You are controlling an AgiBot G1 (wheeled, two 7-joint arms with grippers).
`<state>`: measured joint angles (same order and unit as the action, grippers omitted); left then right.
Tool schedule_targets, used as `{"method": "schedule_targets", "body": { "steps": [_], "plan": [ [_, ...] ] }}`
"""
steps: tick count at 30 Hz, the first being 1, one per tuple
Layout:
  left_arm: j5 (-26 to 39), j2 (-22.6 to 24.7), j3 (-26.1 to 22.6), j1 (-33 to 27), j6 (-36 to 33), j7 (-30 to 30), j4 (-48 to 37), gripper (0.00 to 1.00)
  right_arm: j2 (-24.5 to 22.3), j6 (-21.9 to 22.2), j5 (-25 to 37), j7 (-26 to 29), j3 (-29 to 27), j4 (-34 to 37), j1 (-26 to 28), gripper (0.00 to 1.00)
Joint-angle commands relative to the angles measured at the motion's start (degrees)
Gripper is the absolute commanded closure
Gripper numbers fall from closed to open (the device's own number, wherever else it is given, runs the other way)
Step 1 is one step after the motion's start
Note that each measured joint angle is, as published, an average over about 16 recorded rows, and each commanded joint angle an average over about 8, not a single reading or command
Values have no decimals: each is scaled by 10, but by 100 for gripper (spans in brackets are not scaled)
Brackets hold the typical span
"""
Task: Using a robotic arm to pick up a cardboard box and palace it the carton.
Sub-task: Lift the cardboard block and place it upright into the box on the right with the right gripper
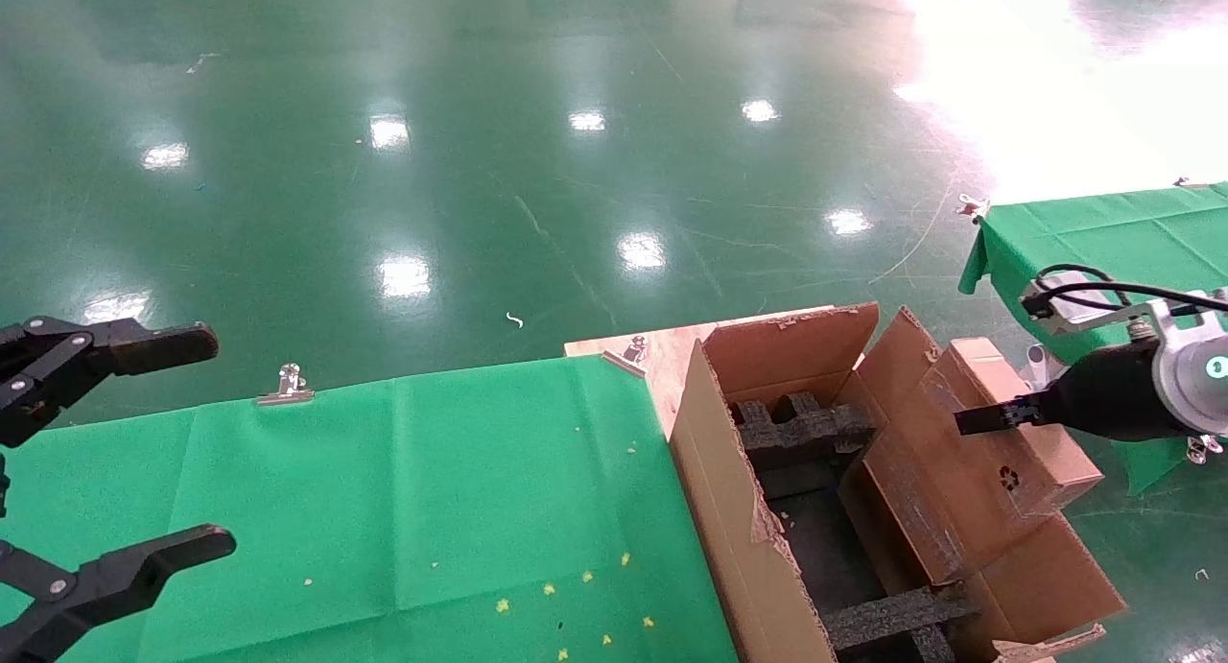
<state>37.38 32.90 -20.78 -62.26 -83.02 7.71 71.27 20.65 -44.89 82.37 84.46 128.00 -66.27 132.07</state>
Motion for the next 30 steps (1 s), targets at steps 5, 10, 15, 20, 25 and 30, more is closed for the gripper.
{"method": "schedule_targets", "body": {
  "steps": [5, 10, 15, 20, 25, 30],
  "plan": [
    [0, 0, 0, 0, 0, 0, 0, 0, 8, 3, 37, 46, 10, -21, 4, 100],
    [0, 0, 0, 0, 0, 0, 0, 0, 15, -6, 63, 72, 16, -32, 11, 100],
    [0, 0, 0, 0, 0, 0, 0, 0, 20, -19, 86, 97, 24, -45, 14, 100],
    [0, 0, 0, 0, 0, 0, 0, 0, 24, -18, 105, 120, 32, -54, 6, 100],
    [0, 0, 0, 0, 0, 0, 0, 0, 34, -6, 113, 141, 38, -54, -12, 100],
    [0, 0, 0, 0, 0, 0, 0, 0, 48, 11, 114, 153, 42, -47, -36, 100]
  ]
}}
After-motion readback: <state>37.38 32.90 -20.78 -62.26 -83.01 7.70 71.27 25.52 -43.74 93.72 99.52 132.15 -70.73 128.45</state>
